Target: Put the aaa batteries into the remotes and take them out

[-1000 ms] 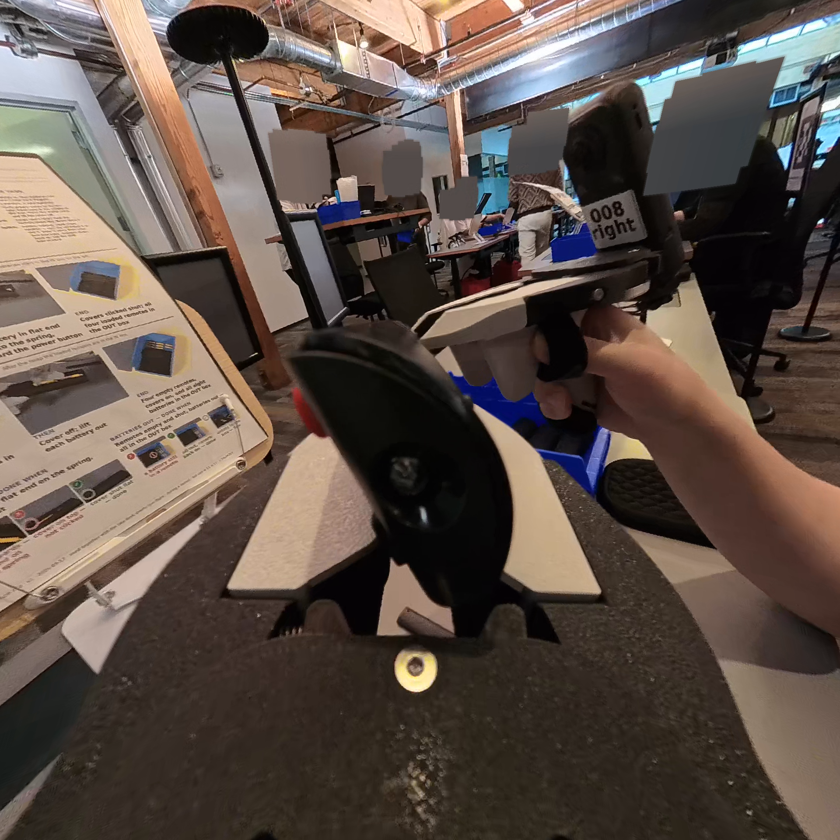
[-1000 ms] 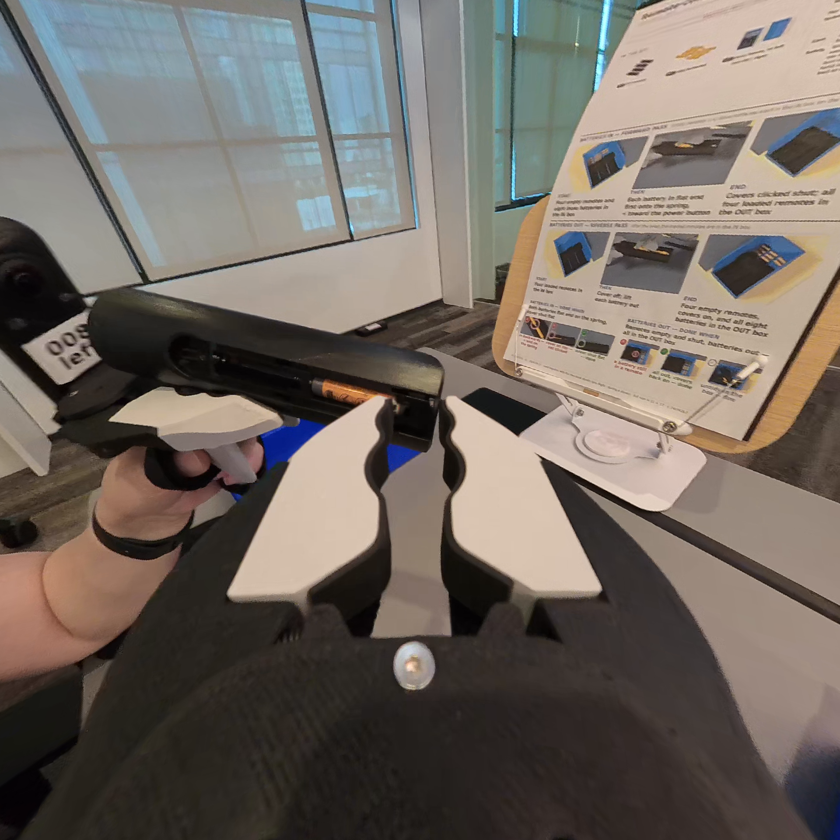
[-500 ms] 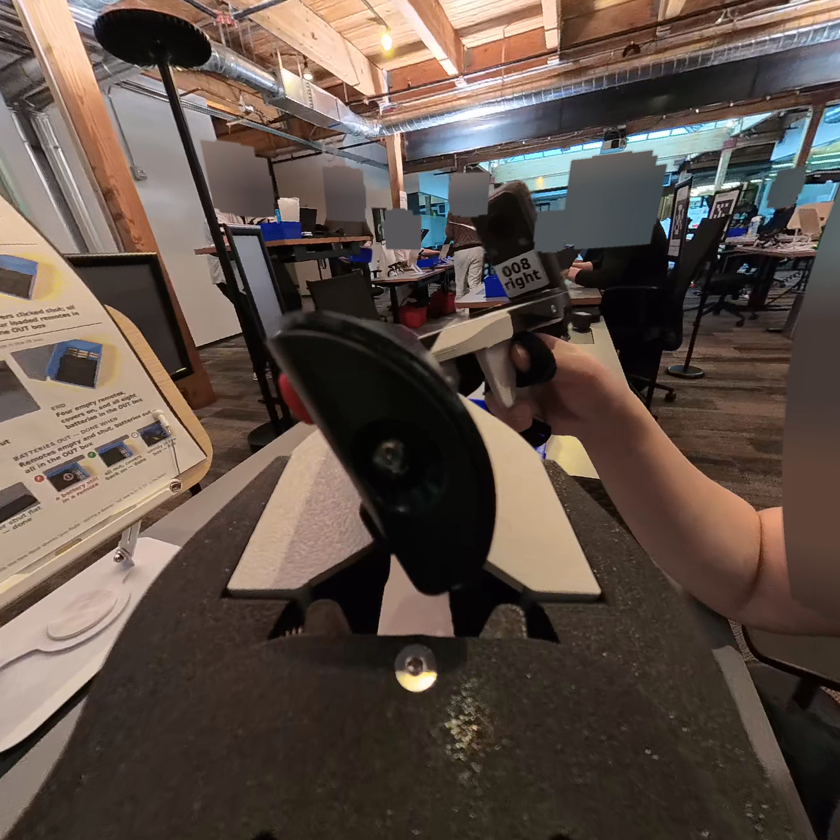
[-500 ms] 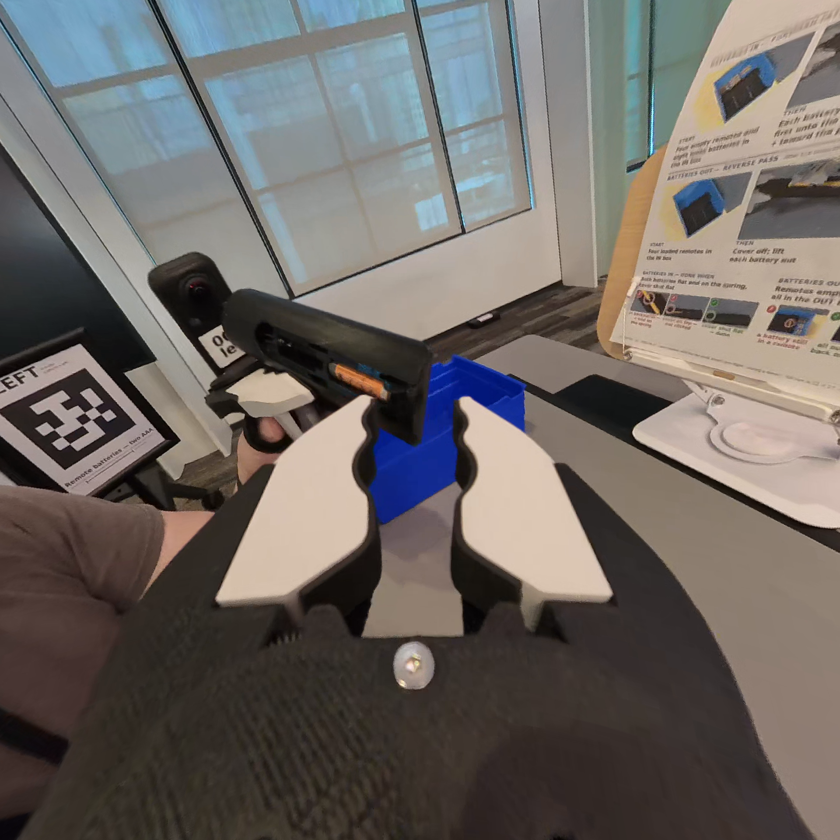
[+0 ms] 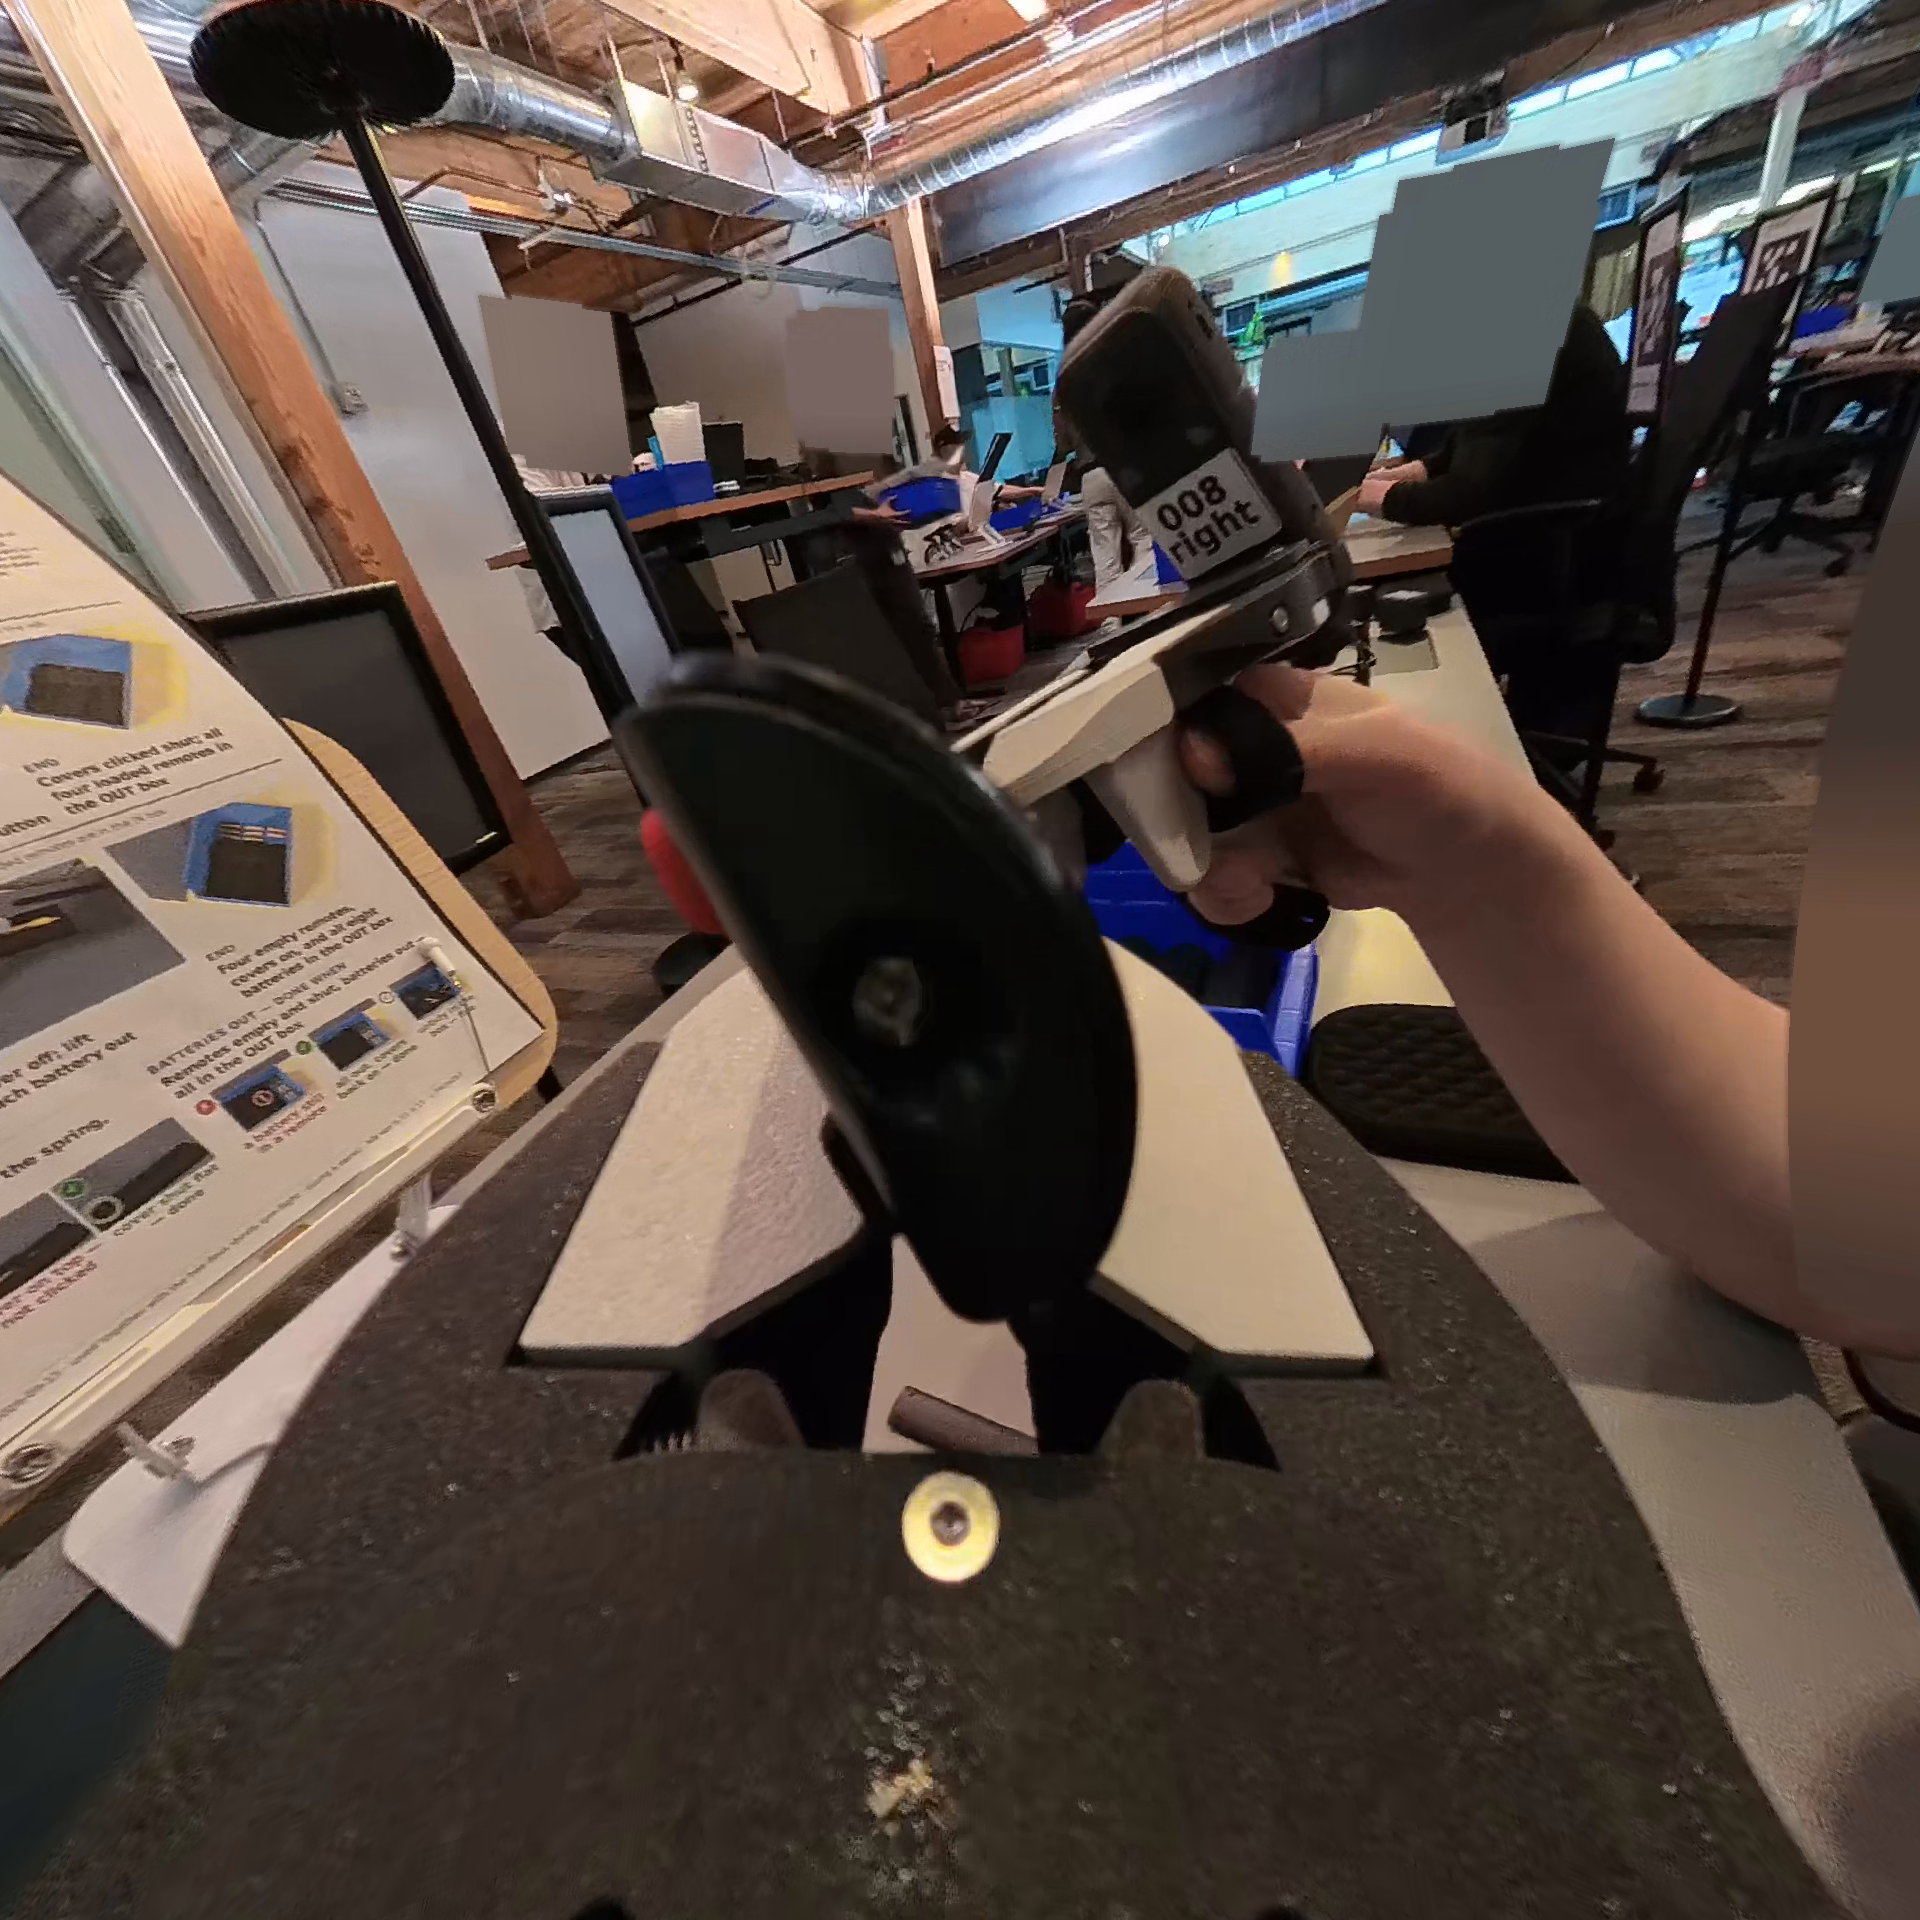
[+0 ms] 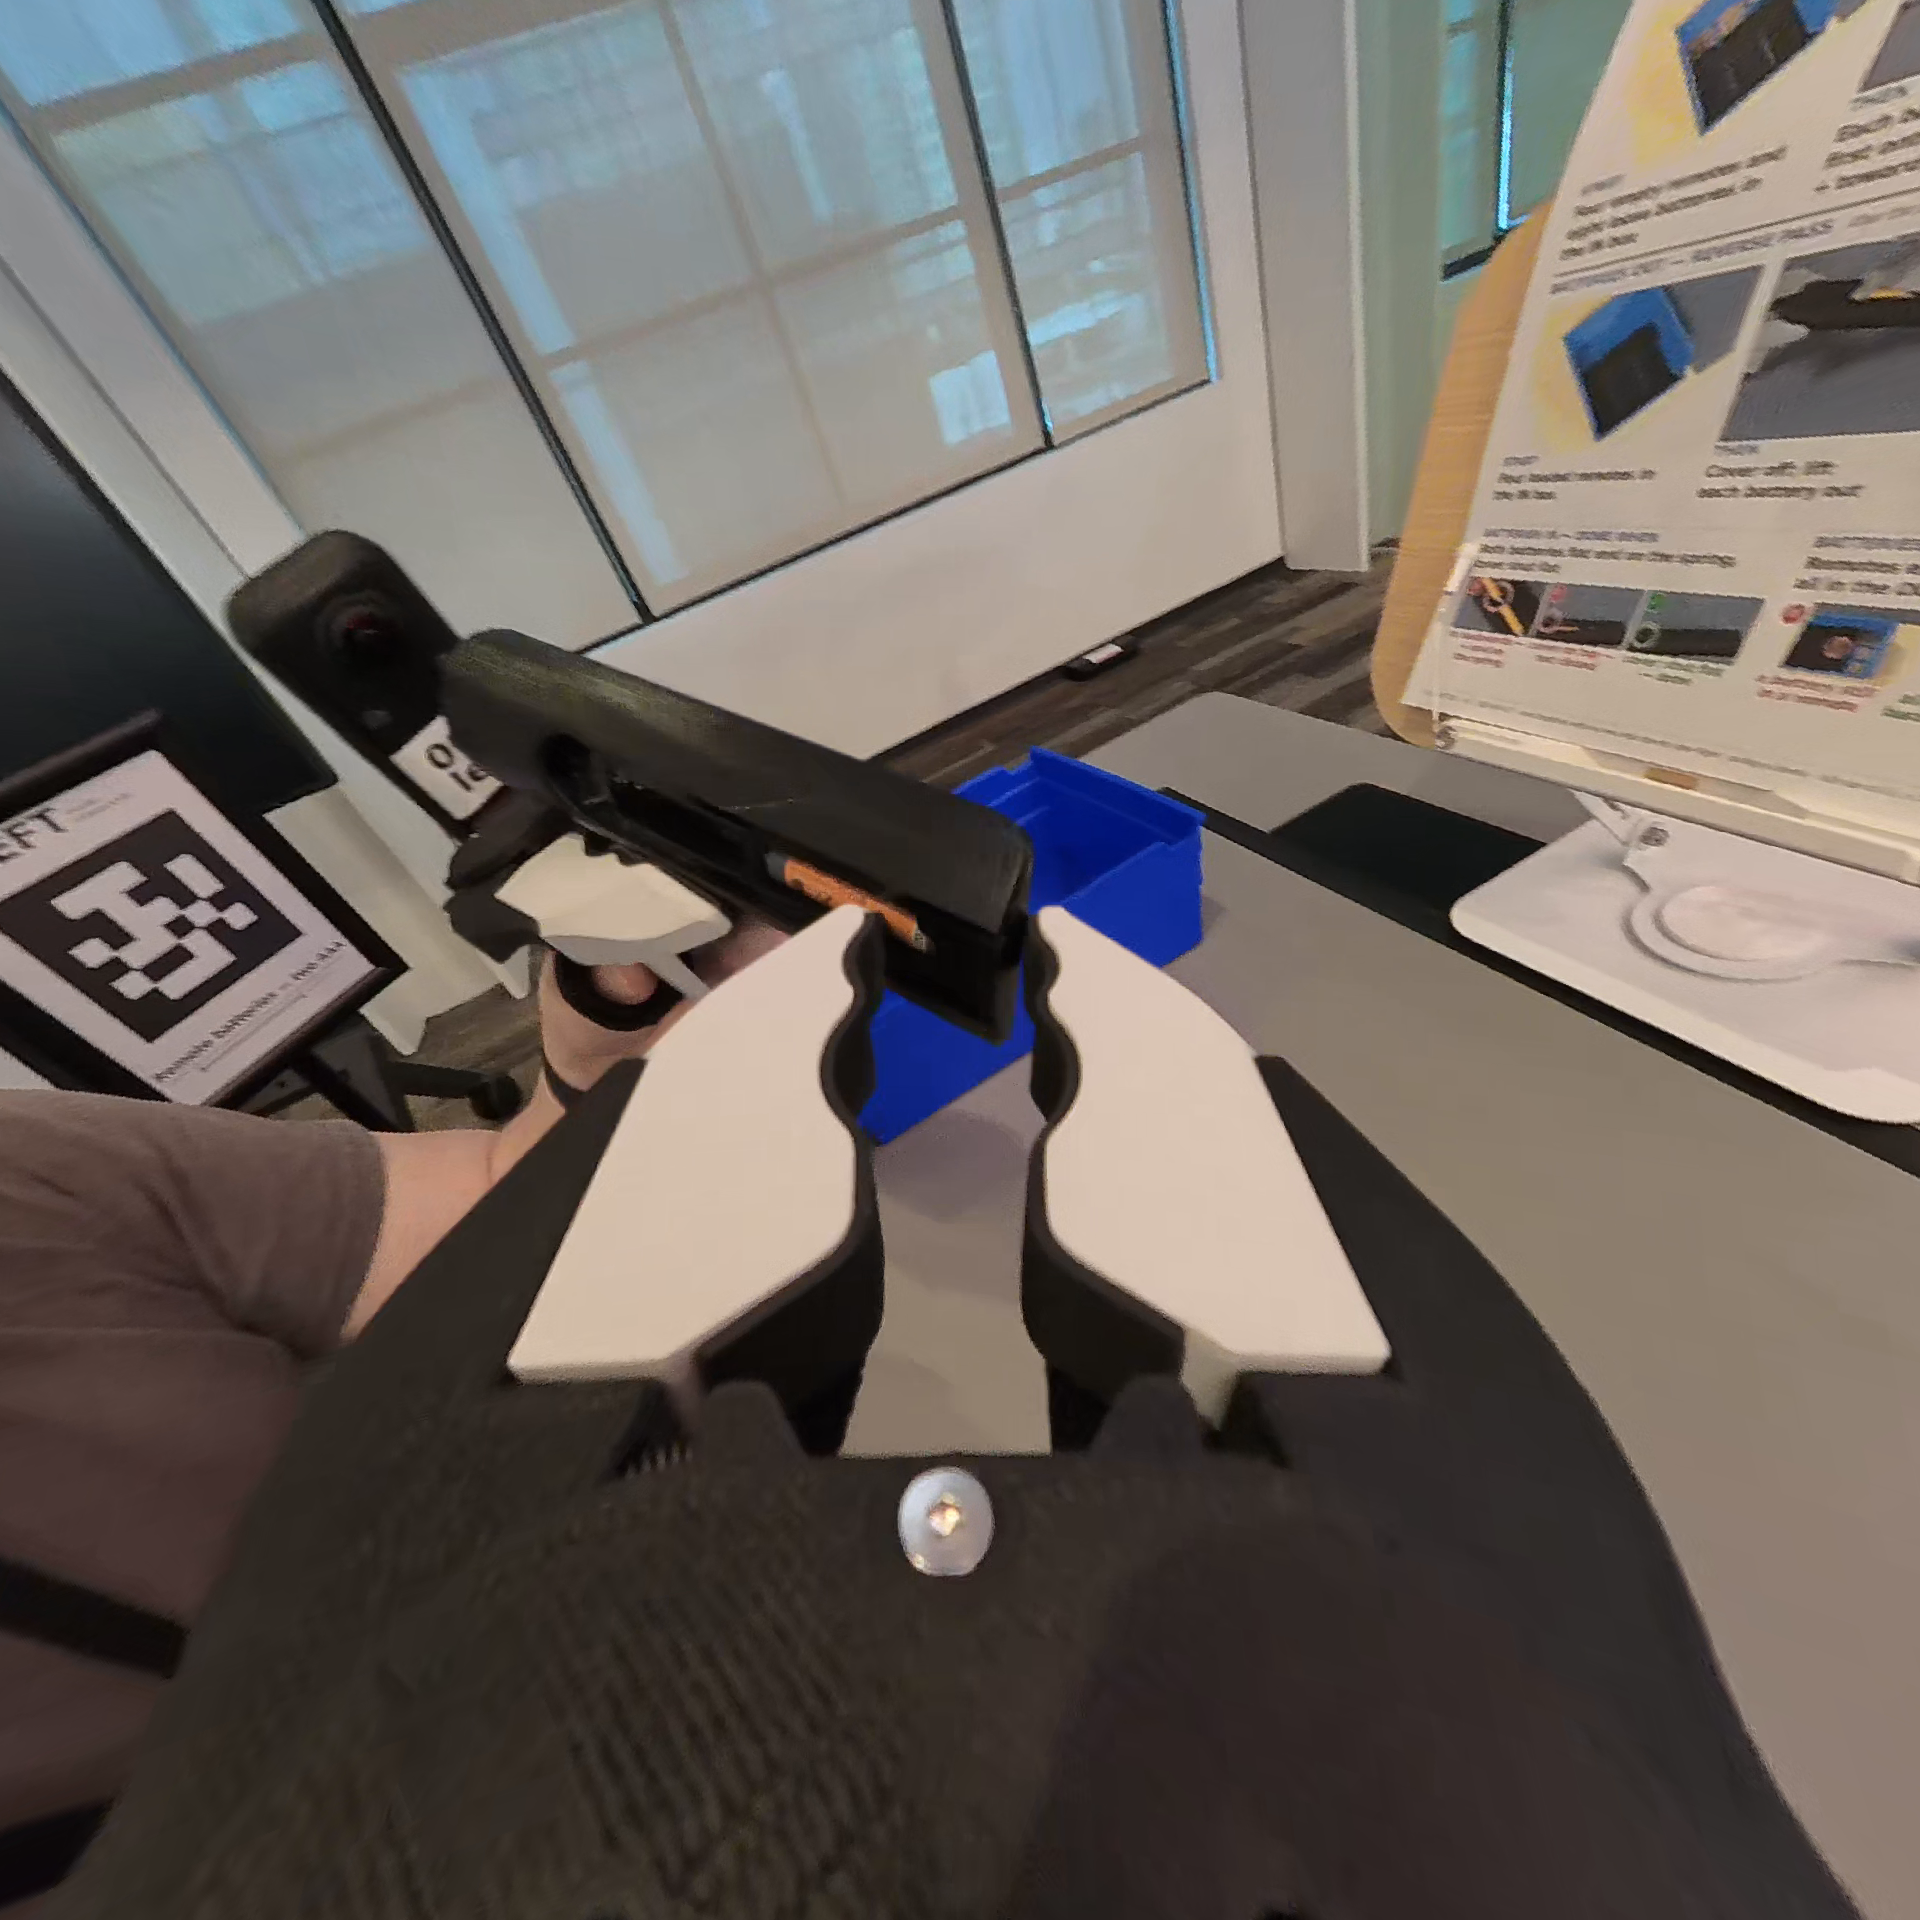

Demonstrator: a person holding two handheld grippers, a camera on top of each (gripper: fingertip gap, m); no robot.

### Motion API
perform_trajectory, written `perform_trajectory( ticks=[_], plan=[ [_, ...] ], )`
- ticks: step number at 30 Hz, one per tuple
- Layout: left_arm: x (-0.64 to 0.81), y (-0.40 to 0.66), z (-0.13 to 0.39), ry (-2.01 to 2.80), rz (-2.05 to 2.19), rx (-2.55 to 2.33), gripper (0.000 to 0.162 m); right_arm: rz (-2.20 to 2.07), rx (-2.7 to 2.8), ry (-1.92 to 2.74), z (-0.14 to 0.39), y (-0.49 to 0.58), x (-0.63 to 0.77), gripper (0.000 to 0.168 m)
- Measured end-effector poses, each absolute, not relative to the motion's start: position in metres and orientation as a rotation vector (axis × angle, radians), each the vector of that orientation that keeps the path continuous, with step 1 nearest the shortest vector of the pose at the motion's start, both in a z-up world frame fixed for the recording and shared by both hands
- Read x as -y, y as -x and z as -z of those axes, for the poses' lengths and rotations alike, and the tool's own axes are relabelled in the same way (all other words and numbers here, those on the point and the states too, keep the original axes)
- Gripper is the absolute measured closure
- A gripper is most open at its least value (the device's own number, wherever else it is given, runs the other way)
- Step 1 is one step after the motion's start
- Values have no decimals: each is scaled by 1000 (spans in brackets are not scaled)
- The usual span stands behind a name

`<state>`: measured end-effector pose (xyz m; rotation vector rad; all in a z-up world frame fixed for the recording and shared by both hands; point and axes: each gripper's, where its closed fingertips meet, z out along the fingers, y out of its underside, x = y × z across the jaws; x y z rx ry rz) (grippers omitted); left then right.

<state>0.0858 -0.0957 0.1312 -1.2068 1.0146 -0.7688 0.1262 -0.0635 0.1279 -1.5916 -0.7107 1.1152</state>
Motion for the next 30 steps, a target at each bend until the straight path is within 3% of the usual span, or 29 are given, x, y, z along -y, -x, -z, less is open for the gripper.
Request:
perform_trajectory(
  ticks=[1, 4, 13, 14, 30],
  plan=[
    [96, -86, -131, 1204, 754, -1017, 143, -1105, 707, 1595, -127, -126, 63, 142],
    [96, -87, -131, 1199, 727, -1021, 71, -1101, 703, 1596, -128, -126, 62, 142],
    [94, -91, -125, 1206, 655, -1040, 78, -1098, 686, 1638, -123, -131, 60, 141],
    [94, -92, -124, 1206, 631, -1045, 142, -1075, 692, 1651, -121, -131, 59, 141],
    [90, -93, -118, 1242, 571, -1048, 142, -991, 700, 1689, -114, -132, 54, 140]
  ],
)
